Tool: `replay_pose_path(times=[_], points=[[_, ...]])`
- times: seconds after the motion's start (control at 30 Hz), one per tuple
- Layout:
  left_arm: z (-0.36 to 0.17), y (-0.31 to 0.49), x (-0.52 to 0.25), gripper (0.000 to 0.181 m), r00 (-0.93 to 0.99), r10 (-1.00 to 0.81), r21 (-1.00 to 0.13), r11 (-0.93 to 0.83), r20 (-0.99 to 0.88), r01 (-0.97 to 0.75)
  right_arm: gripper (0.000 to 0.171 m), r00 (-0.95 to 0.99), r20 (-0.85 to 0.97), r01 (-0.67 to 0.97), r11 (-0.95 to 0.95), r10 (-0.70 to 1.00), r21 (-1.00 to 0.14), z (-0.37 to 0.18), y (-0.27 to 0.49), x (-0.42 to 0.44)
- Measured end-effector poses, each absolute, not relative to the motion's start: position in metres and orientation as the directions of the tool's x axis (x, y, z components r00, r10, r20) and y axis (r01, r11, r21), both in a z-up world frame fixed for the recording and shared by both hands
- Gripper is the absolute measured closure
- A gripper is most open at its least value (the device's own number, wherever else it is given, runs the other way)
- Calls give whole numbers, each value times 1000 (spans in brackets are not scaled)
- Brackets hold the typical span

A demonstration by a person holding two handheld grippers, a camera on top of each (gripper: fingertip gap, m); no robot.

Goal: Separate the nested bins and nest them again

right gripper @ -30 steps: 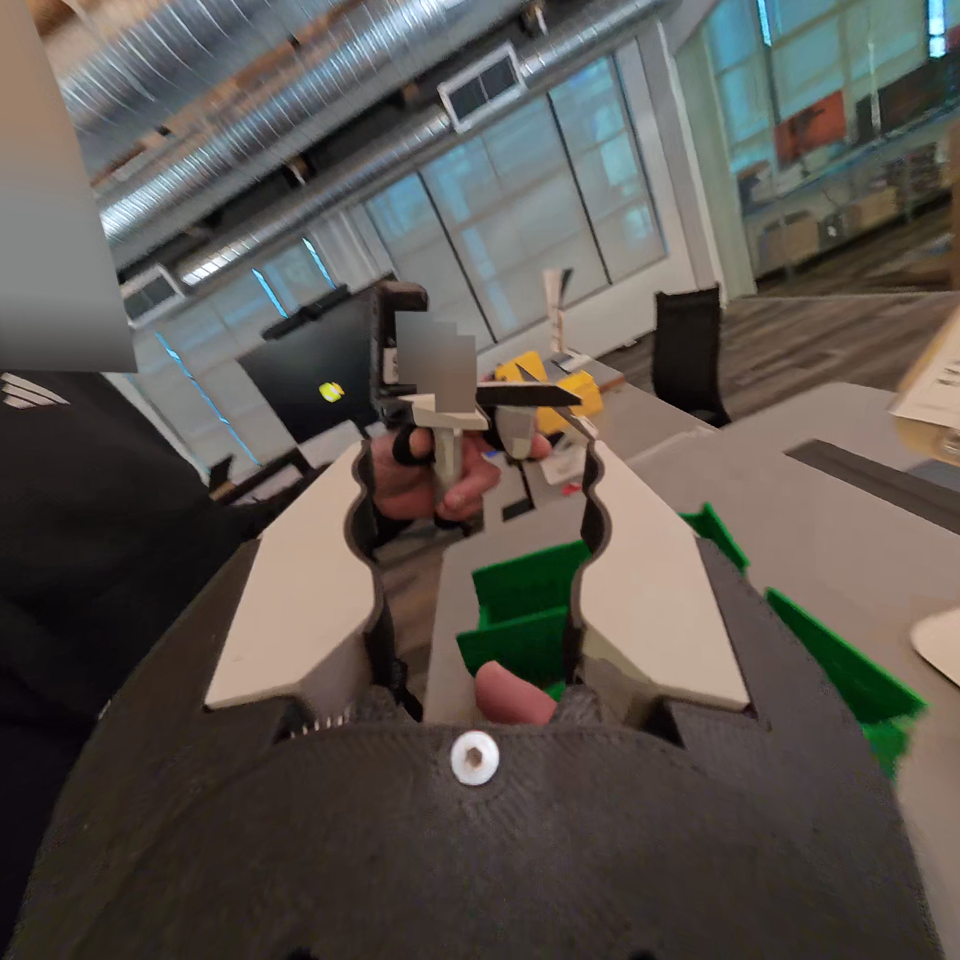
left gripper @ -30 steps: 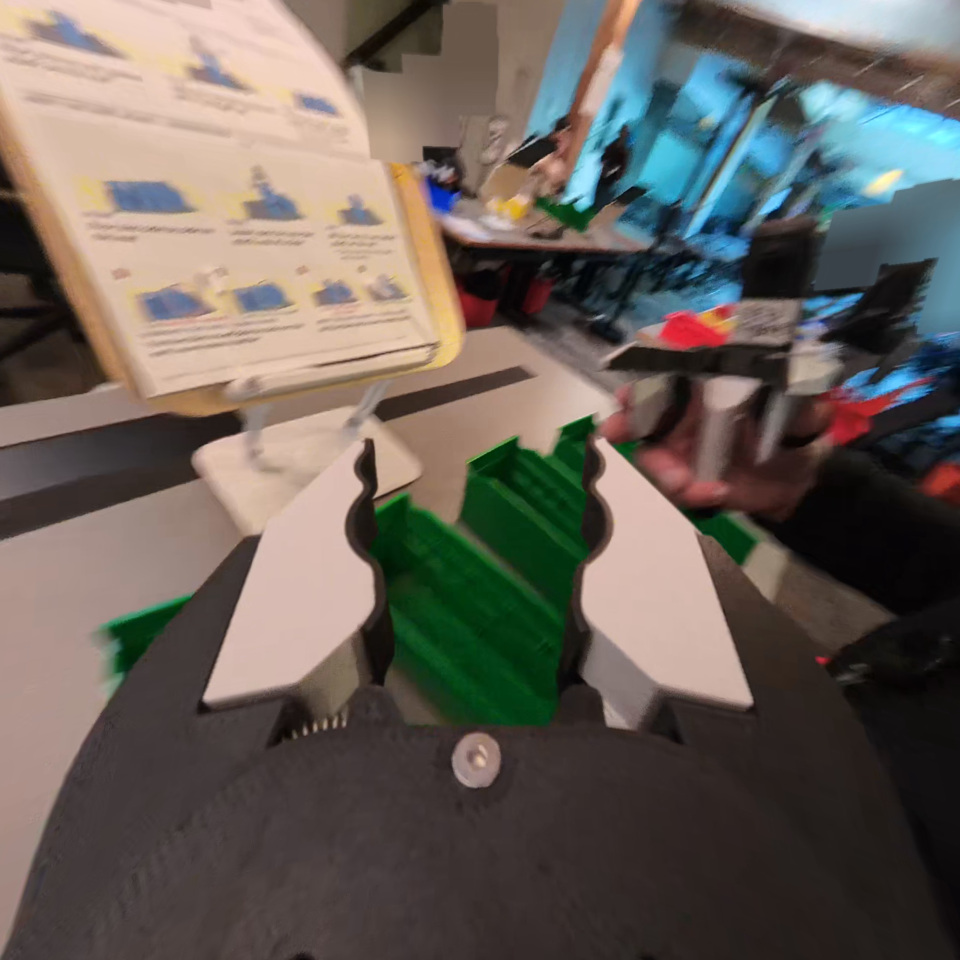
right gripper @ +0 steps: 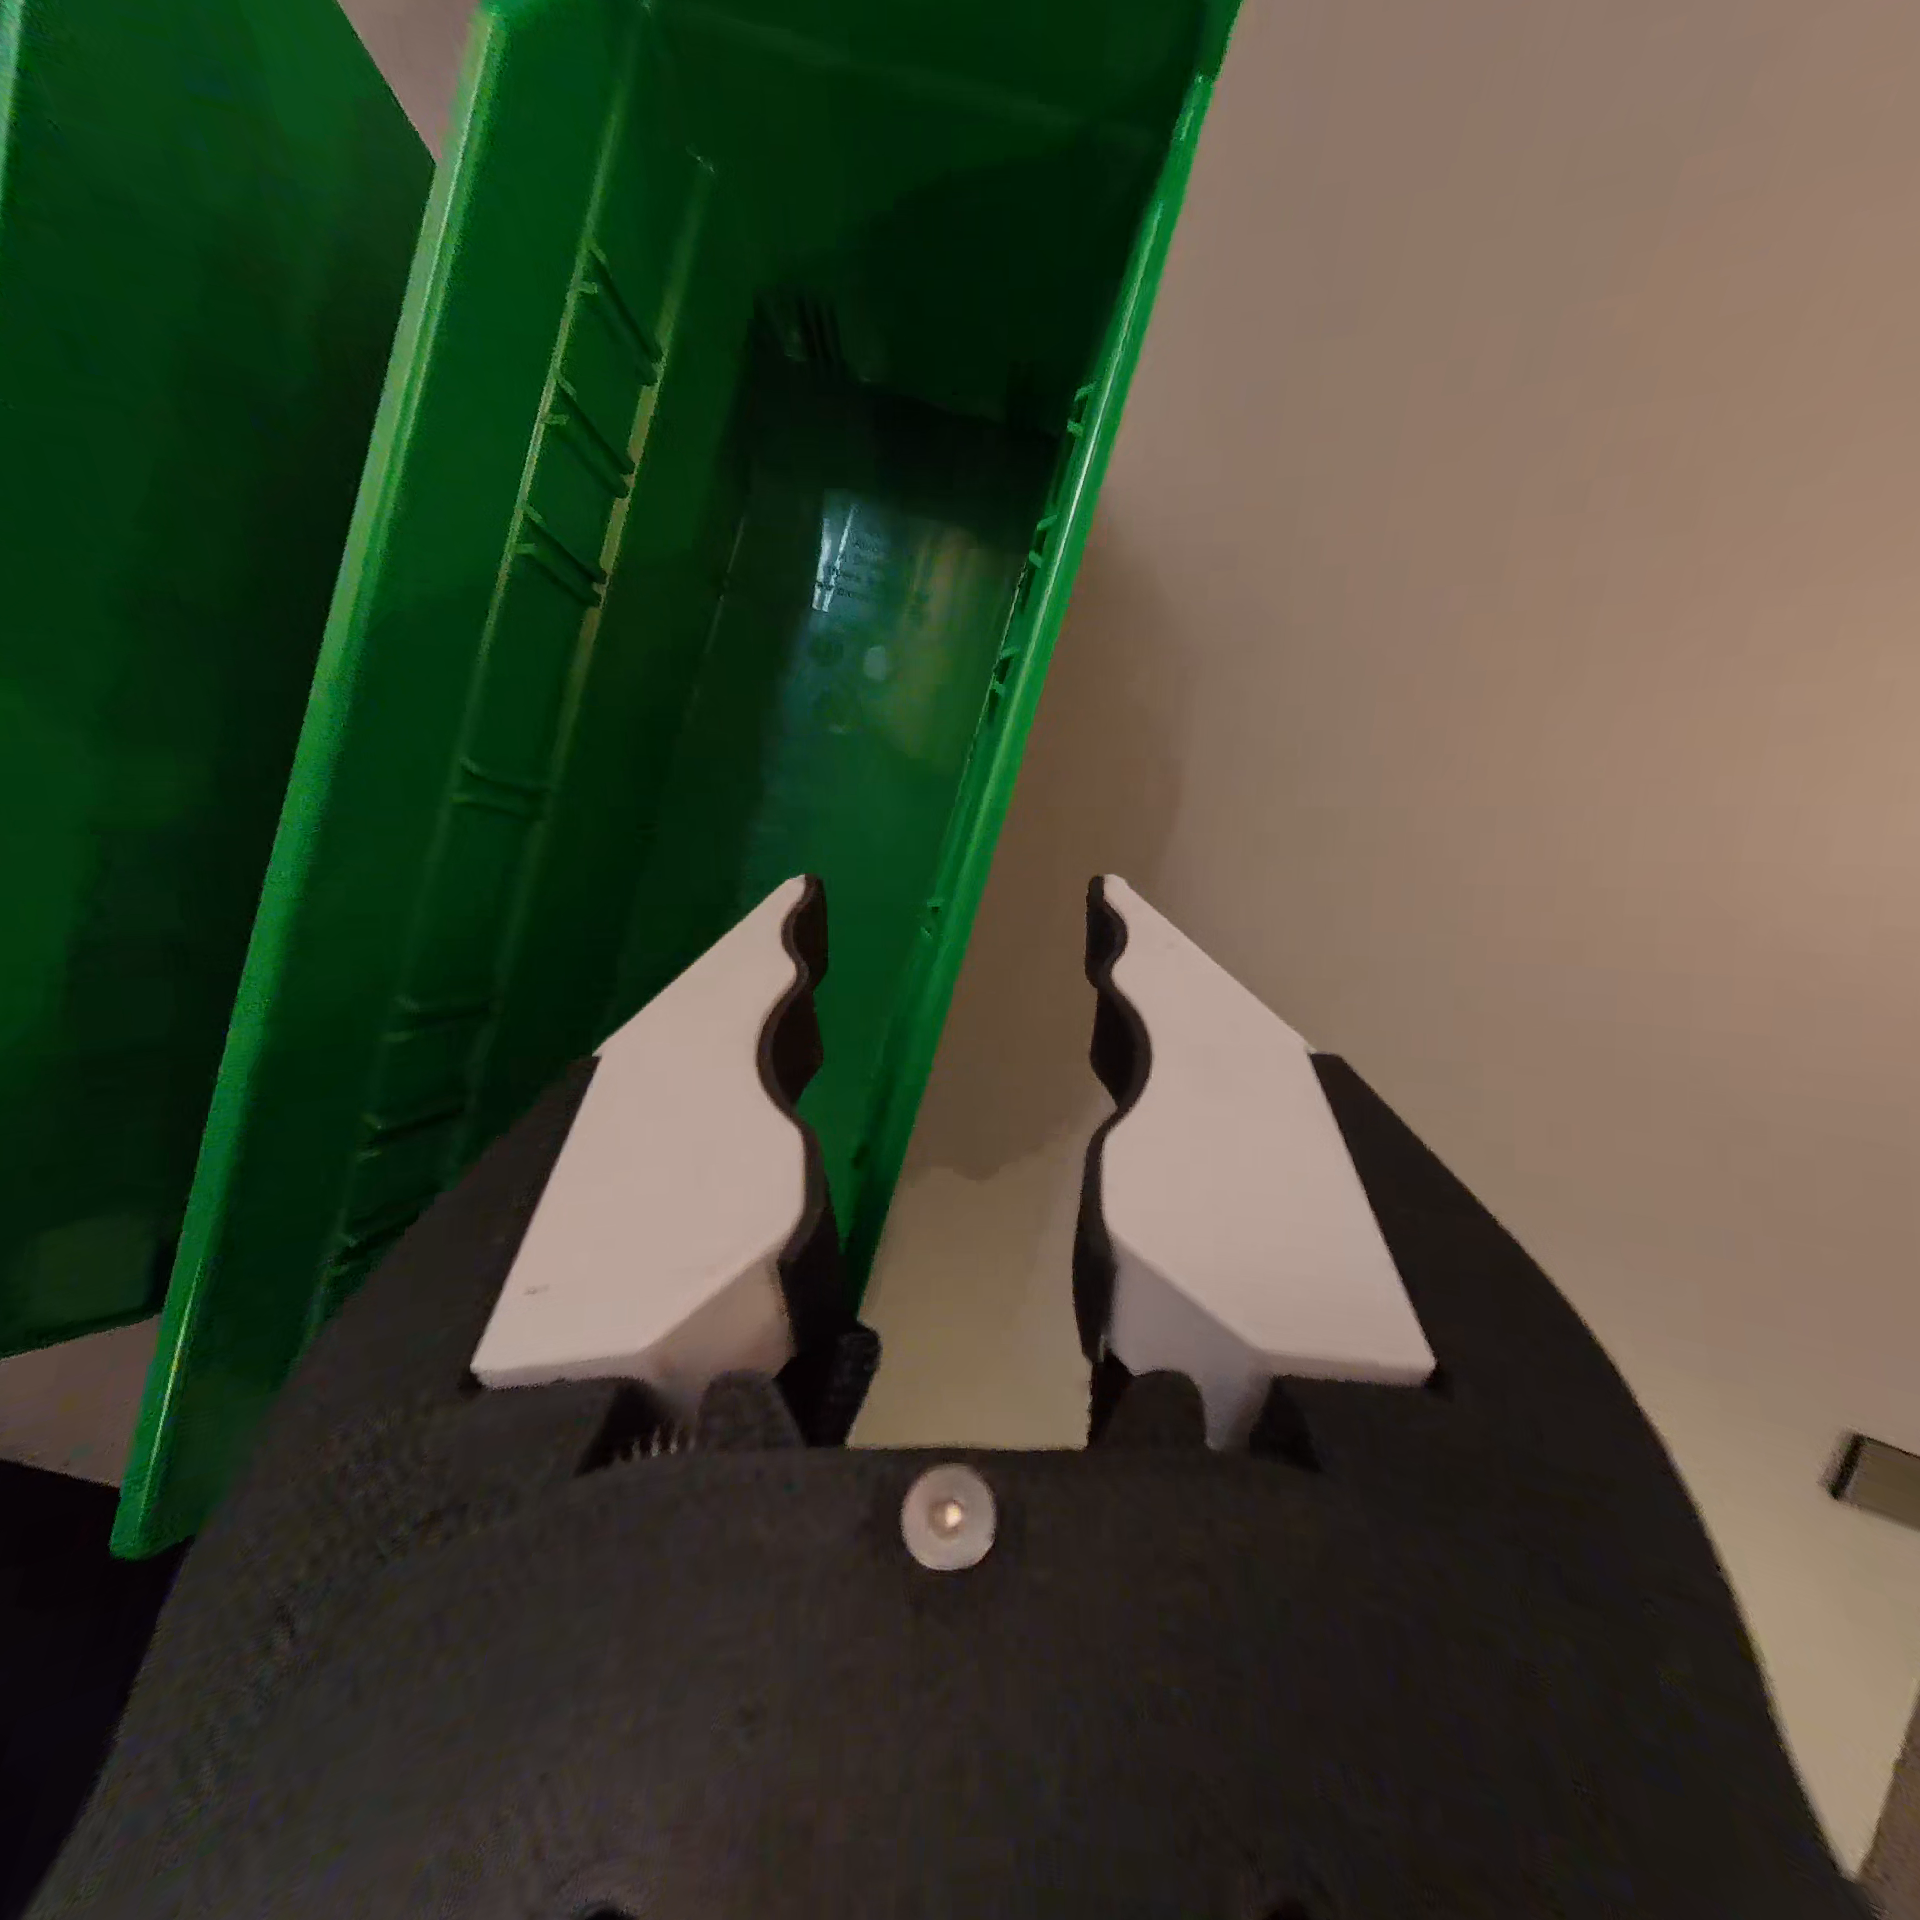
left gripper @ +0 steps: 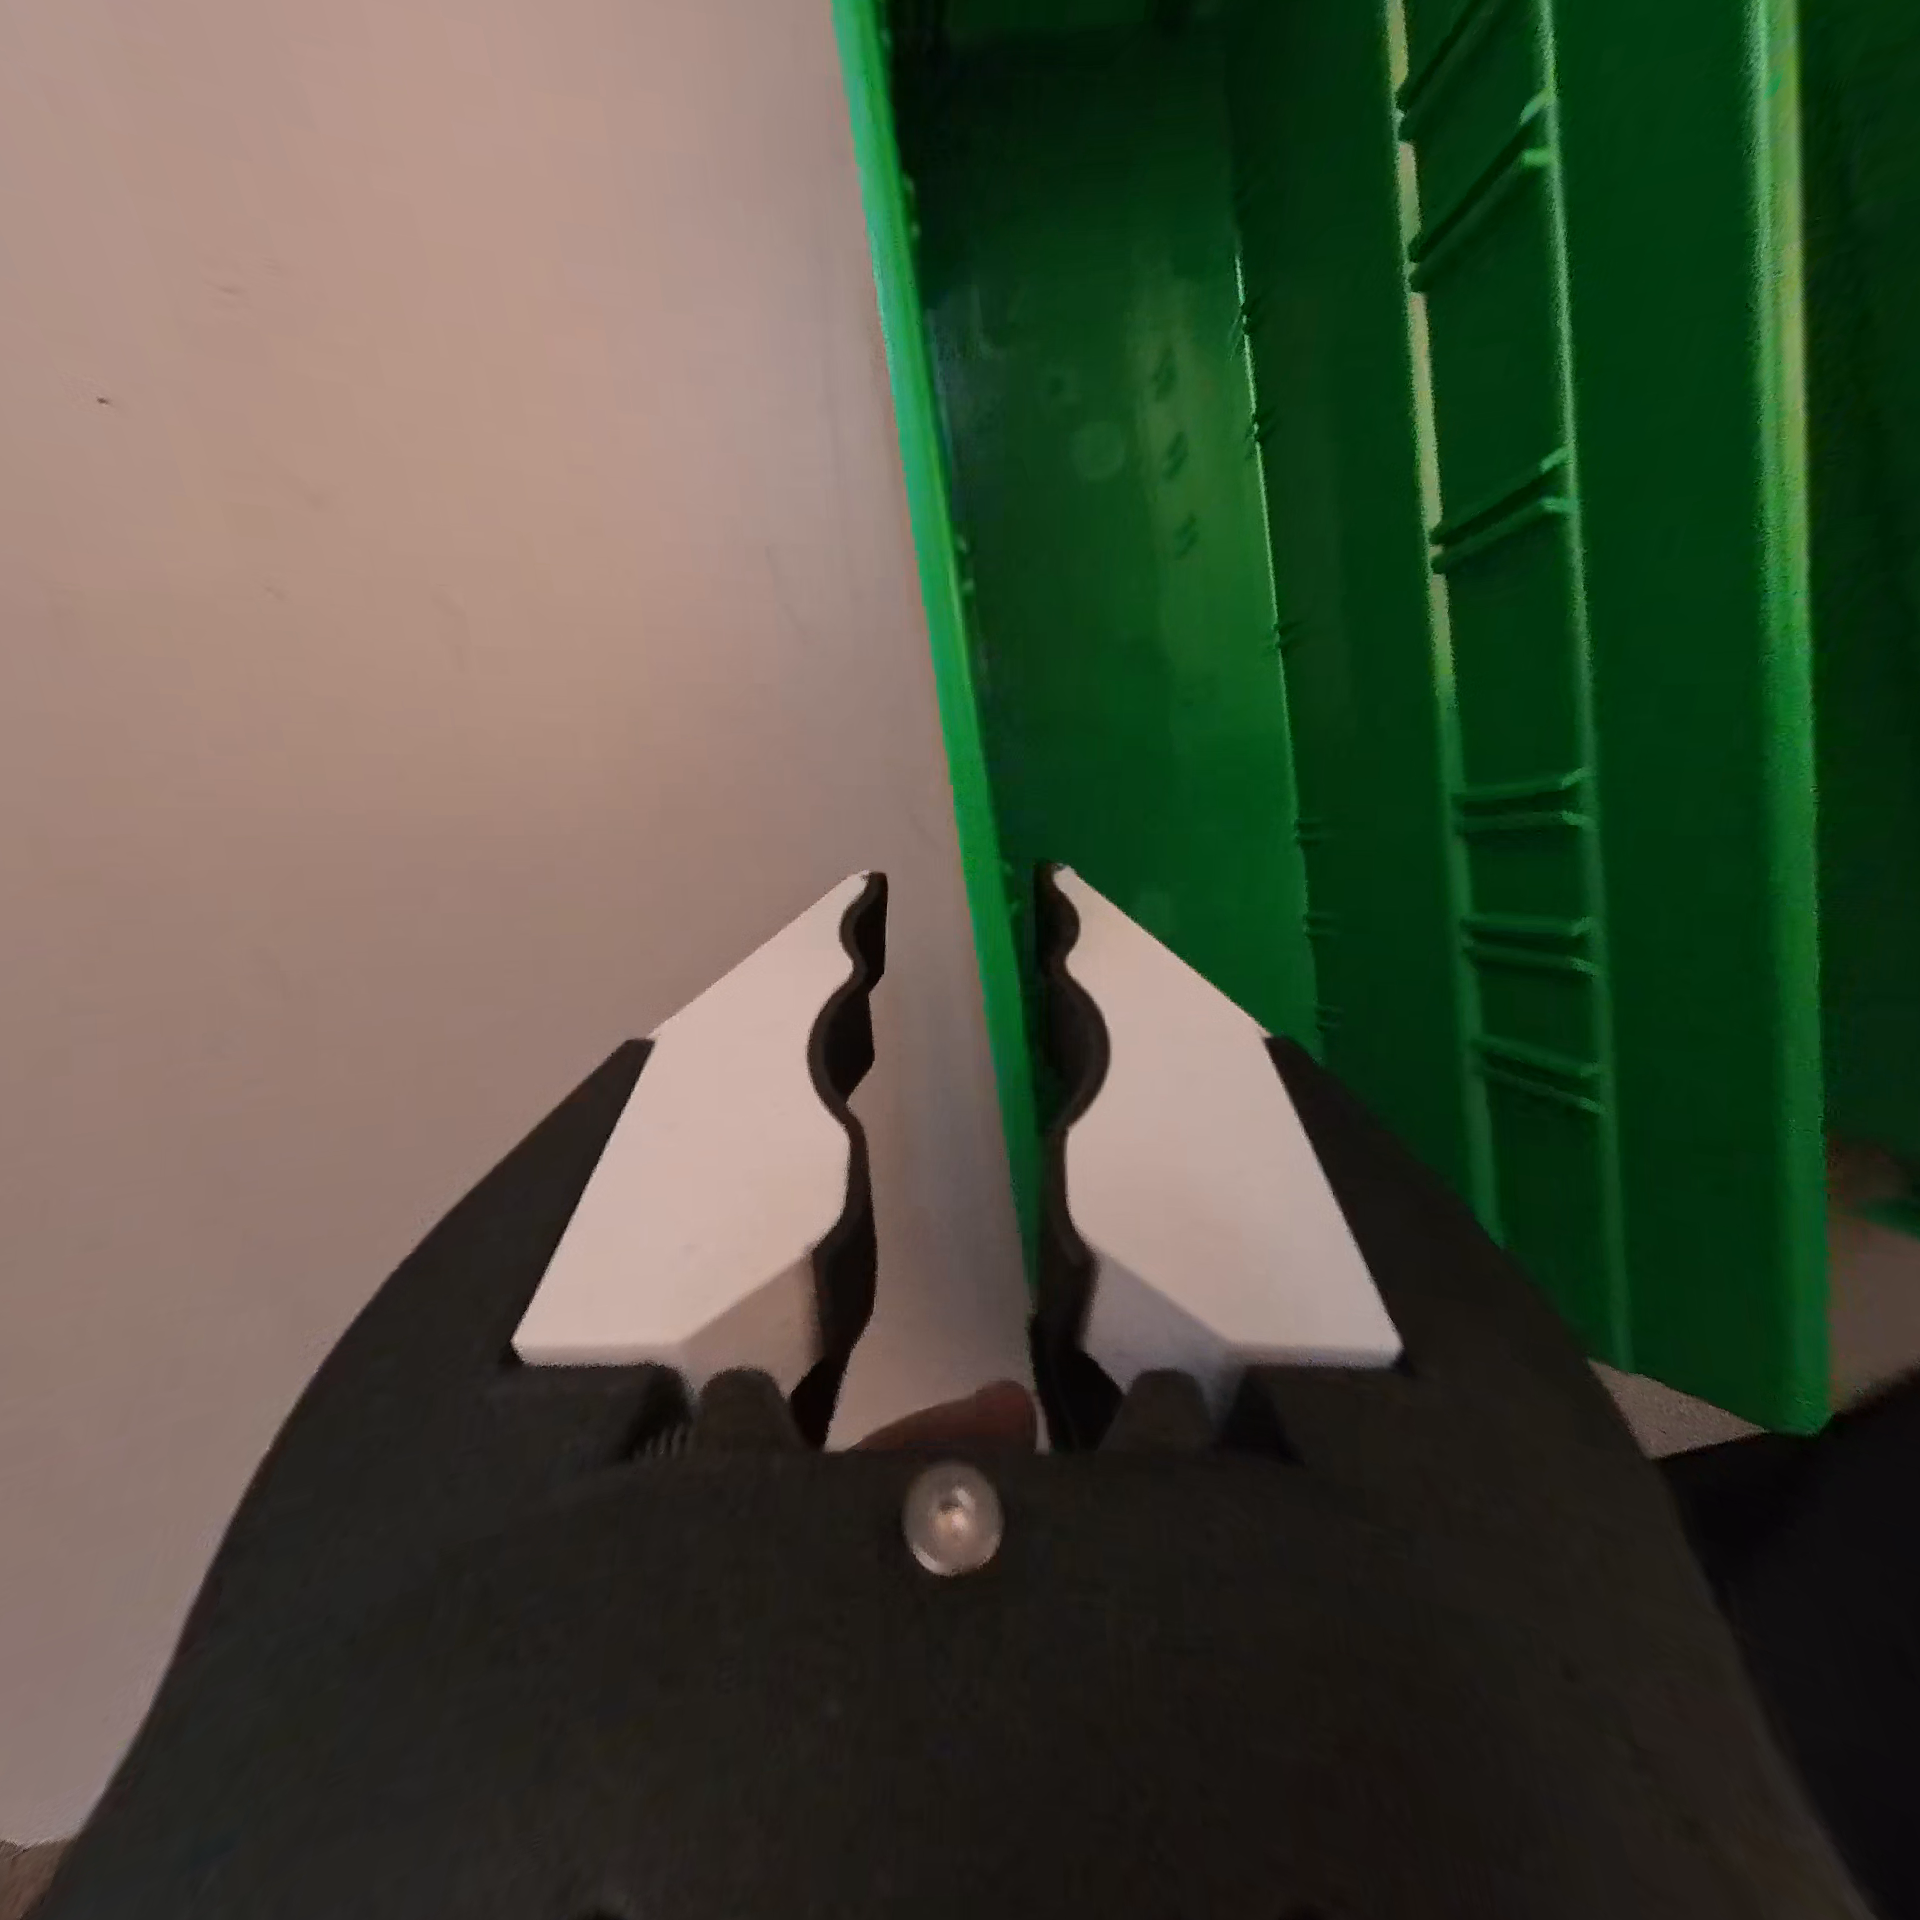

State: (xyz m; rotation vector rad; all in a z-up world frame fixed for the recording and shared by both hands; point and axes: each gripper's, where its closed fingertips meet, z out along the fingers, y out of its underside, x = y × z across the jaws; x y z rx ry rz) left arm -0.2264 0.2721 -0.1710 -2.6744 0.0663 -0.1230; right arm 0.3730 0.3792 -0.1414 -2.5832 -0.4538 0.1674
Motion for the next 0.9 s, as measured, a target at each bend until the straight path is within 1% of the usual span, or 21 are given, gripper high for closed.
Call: replay_pose_path(times=[0.03, 0.07, 0.1, 0.13, 0.17, 0.2, 0.23, 0.3, 0.33, 0.37, 0.43, 0.53, 0.57, 0.6, 0.67, 0.73, 0.77, 0.83, 0.9], points=[[-170, 271, -224, 148, 993, -68, -443, -896, 91, -21, 116, 939, -44, 273, -816, 342, -509, -140, 379, 372], [-167, 272, -222, 140, 992, -65, -455, -890, 112, -7, 108, 942, -52, 259, -818, 331, -513, -138, 380, 372], [-162, 274, -222, 135, 990, -60, -474, -880, 126, 7, 104, 945, -51, 250, -817, 322, -519, -134, 380, 372], [-156, 276, -222, 131, 987, -60, -496, -868, 147, 21, 96, 947, -47, 246, -816, 316, -523, -130, 379, 372], [-149, 279, -223, 128, 983, -63, -521, -853, 170, 35, 85, 948, -54, 239, -814, 314, -530, -124, 379, 368], [-143, 282, -228, 125, 984, -55, -538, -842, 172, 47, 72, 948, -73, 225, -811, 311, -540, -117, 378, 362], [-137, 285, -234, 124, 986, -52, -554, -831, 161, 47, 63, 946, -94, 212, -810, 311, -547, -111, 377, 353], [-128, 291, -246, 123, 989, -56, -579, -815, 139, 35, 35, 948, -96, 208, -817, 304, -537, -103, 375, 340], [-126, 293, -251, 124, 989, -58, -581, -813, 138, 34, 25, 947, -102, 210, -828, 305, -520, -104, 373, 333], [-125, 296, -253, 122, 987, -64, -585, -811, 147, 35, 20, 945, -120, 204, -837, 304, -508, -105, 373, 324], [-126, 302, -257, 120, 983, -72, -586, -809, 166, 40, 19, 948, -108, 220, -860, 300, -460, -119, 370, 316], [-124, 311, -259, 123, 977, -101, -604, -796, 187, 34, 18, 954, -102, 227, -902, 281, -368, -145, 364, 314], [-123, 312, -256, 124, 970, -123, -604, -796, 211, 31, 21, 958, -73, 237, -907, 278, -349, -150, 364, 317], [-121, 313, -253, 125, 962, -143, -603, -797, 232, 27, 28, 960, -37, 251, -907, 279, -337, -153, 364, 321], [-118, 313, -247, 125, 941, -177, -597, -802, 287, 32, 37, 965, -30, 238, -913, 262, -332, -153, 366, 324], [-115, 312, -243, 131, 920, -207, -588, -808, 333, 31, 43, 965, -30, 236, -914, 260, -331, -151, 366, 324], [-114, 312, -243, 131, 916, -223, -590, -807, 332, 17, 50, 966, -32, 230, -913, 255, -338, -150, 367, 324], [-113, 316, -253, 130, 919, -229, -600, -800, 319, 9, 56, 969, -33, 217, -910, 243, -353, -149, 370, 326], [-111, 323, -262, 130, 914, -225, -617, -786, 338, 35, 60, 970, -35, 212, -908, 240, -361, -148, 370, 326]])
